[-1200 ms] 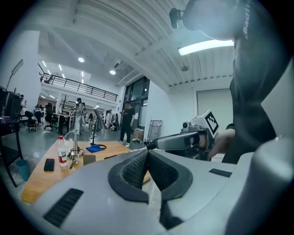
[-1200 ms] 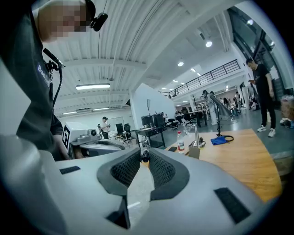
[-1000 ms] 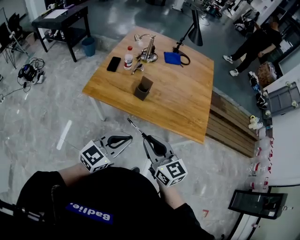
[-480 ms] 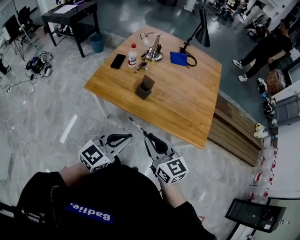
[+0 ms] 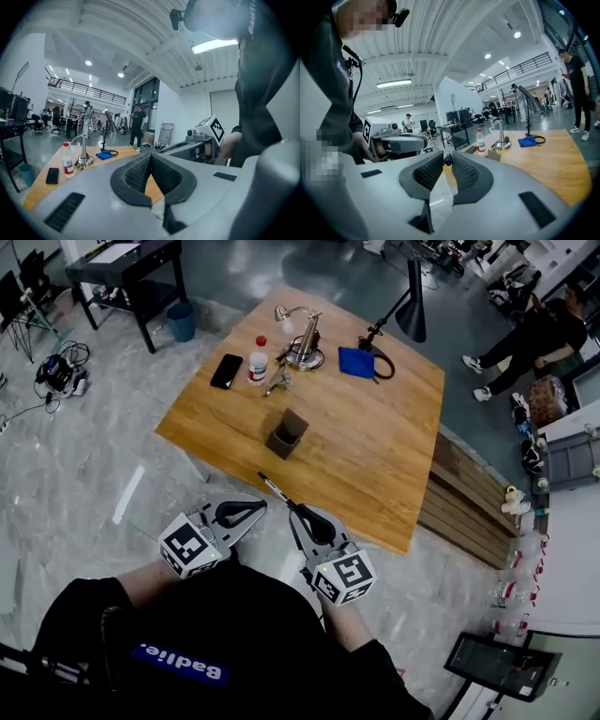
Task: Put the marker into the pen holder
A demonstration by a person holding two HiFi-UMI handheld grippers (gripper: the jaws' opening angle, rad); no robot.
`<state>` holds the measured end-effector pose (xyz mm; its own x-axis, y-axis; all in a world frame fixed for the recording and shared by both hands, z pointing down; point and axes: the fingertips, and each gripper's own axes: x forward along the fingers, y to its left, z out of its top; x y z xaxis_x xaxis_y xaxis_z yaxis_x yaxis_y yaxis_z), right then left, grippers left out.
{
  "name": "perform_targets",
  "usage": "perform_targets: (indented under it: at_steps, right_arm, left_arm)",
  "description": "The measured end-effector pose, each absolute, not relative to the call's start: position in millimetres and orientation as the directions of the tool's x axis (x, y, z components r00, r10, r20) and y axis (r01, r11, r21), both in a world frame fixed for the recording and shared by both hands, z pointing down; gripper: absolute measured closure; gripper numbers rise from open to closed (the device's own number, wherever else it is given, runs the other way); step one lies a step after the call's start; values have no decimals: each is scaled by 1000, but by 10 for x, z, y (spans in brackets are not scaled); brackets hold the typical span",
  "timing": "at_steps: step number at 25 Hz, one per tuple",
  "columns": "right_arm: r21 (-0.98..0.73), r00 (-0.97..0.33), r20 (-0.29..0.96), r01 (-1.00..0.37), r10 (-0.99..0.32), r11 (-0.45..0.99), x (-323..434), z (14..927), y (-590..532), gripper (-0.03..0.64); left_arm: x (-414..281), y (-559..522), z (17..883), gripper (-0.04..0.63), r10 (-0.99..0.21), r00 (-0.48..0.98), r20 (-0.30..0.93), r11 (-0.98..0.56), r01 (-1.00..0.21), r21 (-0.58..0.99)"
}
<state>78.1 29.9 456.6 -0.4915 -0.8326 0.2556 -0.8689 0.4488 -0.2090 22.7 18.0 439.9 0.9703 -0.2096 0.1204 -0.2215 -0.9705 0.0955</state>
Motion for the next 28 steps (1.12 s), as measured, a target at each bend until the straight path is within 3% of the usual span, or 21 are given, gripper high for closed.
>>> perform_targets:
  at_steps: [15,28]
  right_arm:
    - [-133,-384,414,-922,-825,363,927,4896,-851,554]
    - [2,-418,541,-867,-730,499,1373,5185,-1224,554]
  left_arm:
    - [469,-1075,4479,586,-63,993,102,-988,-77,136]
    - [762,-1246,4525,586,-159,979,126,-975,-176,138]
